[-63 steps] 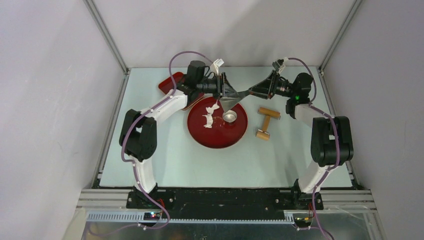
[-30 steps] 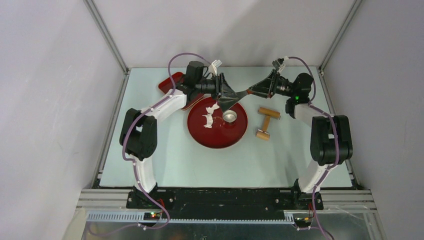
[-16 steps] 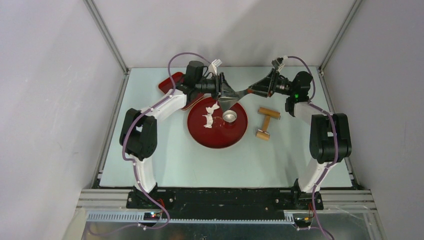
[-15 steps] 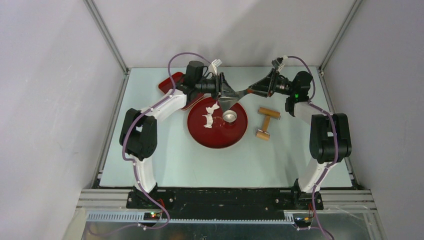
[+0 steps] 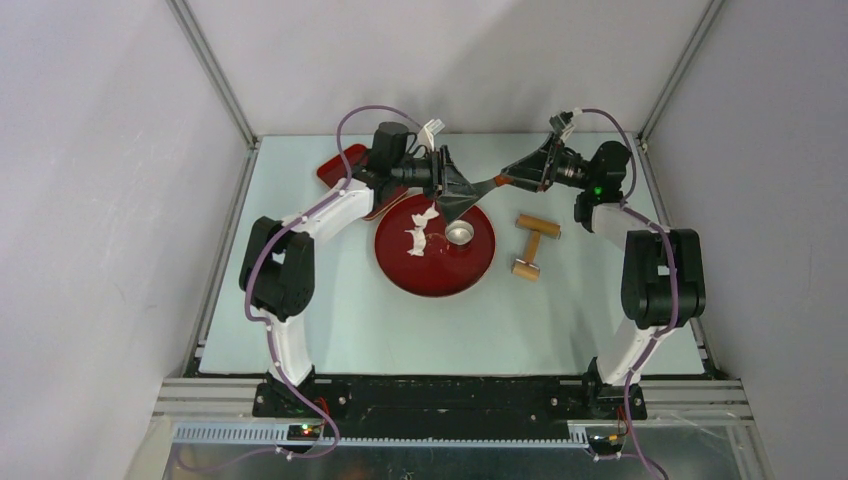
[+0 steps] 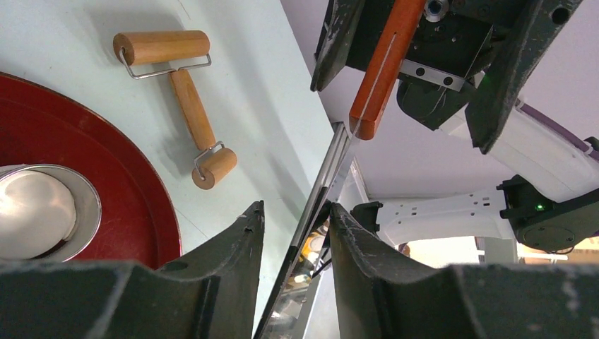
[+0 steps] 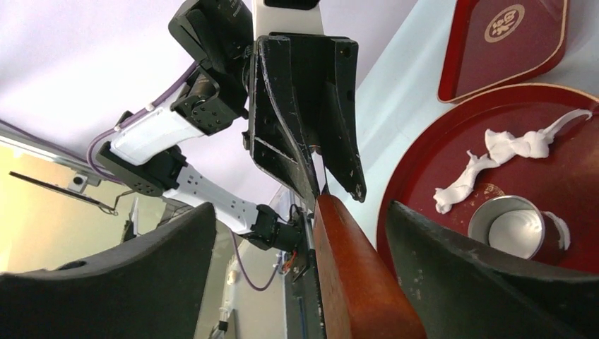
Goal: Roll out the dumpling wrappers from the dough
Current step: Pick up the spatula from the center of the board.
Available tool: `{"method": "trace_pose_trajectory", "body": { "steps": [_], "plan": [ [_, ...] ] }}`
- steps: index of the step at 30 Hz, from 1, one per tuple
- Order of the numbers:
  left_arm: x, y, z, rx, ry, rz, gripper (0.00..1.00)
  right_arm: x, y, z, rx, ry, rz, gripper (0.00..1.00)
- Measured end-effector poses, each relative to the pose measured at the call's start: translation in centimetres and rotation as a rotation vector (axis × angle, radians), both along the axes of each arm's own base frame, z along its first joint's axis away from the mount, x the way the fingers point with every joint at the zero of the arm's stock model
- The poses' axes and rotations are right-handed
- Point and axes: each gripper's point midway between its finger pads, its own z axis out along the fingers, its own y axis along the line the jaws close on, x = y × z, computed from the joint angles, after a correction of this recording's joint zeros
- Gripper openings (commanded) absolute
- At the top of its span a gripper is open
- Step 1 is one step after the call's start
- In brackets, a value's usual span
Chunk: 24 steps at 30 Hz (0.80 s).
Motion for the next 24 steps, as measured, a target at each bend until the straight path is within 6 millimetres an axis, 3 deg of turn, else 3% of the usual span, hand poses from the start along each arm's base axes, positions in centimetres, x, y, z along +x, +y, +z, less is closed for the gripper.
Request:
{"method": "trace_pose_trajectory", "body": {
  "steps": [2, 3, 7, 10, 15, 21, 24],
  "plan": [
    [0.00, 0.00, 0.00, 0.000, 0.000, 0.000, 0.00, 0.06, -0.10, 0.11, 0.002, -0.005, -0.004, 0.69],
    [0.00, 0.00, 0.00, 0.000, 0.000, 0.000, 0.00, 0.07, -0.11, 0.16, 0.002, -0.010, -0.005, 0.52],
    [0.00, -0.06, 0.15, -0.005, -0.009, -0.004, 0.00, 0.15, -0.09, 0.34, 0.019, 0.013, -0.006, 0.27],
    [-0.03, -0.08, 0.02, -0.001, -0.004, -0.002, 0.00, 0.39, -0.13, -0.21, 0.026, 0.045, -0.002, 0.02],
    [-0.02, -0.02, -0.04, 0.001, -0.001, -0.001, 0.00, 0.46, 0.01, -0.35, 0.034, 0.067, 0.004, 0.00],
    [0.03, 0.05, -0.06, 0.002, 0.001, 0.001, 0.00, 0.49, 0.16, -0.29, 0.039, 0.077, 0.012, 0.05],
    [-0.02, 0.06, -0.07, 0.002, 0.003, -0.001, 0.00, 0.39, 0.21, -0.06, 0.041, 0.069, 0.019, 0.20]
  ]
}}
